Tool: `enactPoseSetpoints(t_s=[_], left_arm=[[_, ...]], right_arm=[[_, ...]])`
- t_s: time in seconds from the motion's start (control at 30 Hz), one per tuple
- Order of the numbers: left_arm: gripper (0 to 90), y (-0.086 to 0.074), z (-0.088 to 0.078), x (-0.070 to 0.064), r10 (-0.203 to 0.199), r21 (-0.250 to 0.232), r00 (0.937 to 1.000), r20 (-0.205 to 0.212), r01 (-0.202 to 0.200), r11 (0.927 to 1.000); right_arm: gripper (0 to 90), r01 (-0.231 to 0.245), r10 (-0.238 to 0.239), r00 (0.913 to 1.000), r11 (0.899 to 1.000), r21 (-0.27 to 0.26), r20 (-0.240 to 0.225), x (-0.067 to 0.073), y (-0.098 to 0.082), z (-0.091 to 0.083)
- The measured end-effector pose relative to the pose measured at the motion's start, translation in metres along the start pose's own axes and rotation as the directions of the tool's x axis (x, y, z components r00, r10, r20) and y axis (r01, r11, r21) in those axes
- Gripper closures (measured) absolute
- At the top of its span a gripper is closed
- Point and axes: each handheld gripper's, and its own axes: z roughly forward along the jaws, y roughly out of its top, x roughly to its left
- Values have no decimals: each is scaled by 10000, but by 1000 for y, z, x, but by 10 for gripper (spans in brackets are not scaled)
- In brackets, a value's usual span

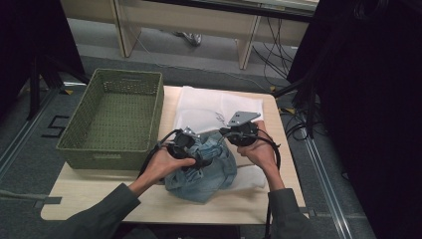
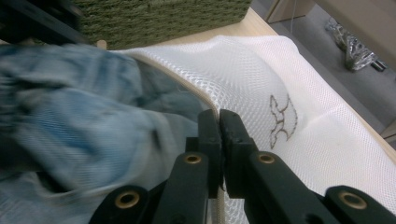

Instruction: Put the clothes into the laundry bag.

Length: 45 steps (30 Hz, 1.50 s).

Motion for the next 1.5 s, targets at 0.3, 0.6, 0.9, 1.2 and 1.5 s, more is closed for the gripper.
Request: enactPoseSetpoints(t_s=[0.3,0.6,0.9,1.2,1.5], left_arm=[[148,5,-2,-6,-258,-341,9994,227,265,9991],[146,16,-13,-11,1094,-675,9924,-557,-1131,9913],[146,-9,-63,-7,1063,-1258,9934,-421,-1108,9858],[212,-41,-13,-6,1543,402,9880,99,-1546,9872],[766,-2,-6,-11,1387,-1113,9834,-1169,-1518,9821]], right_arm=[[886,54,-54,10000,10000,47,-83,5,4,2],[886,119,-120,9997,9999,-59,-194,0,0,5],[886,74,-74,9999,10000,-37,-135,3,3,3],[886,142,-142,9998,9999,8,-152,6,5,4],[886,253,-257,9991,9996,-144,-339,8,9,4]])
